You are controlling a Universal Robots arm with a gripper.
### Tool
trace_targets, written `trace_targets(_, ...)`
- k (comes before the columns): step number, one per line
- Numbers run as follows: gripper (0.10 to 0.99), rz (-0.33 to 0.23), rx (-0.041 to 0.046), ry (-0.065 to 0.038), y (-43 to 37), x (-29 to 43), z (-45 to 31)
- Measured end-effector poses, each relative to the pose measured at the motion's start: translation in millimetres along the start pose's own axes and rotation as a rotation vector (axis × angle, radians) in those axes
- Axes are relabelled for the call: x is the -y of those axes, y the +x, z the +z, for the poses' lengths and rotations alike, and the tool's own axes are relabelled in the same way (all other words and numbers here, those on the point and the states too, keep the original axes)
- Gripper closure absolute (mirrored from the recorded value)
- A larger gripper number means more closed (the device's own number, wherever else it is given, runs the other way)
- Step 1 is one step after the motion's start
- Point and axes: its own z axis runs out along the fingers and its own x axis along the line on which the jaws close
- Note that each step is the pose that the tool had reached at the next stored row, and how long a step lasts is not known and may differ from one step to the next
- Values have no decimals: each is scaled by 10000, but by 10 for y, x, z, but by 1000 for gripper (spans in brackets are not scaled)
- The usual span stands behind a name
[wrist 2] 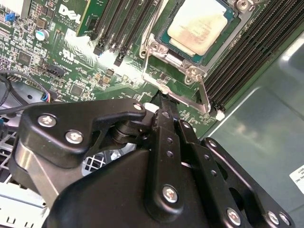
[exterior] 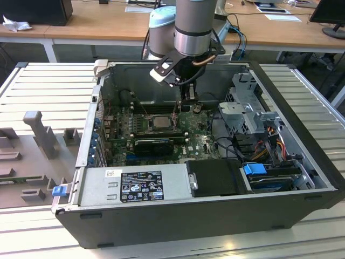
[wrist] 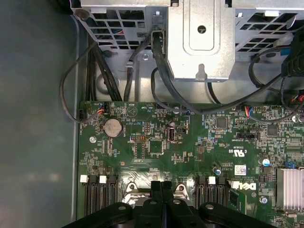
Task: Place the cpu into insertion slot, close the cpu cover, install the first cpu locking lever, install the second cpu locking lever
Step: 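Close the cpu cover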
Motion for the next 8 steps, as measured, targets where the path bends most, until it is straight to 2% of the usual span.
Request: trace_targets(8,980,0,0,0,0,39,-2)
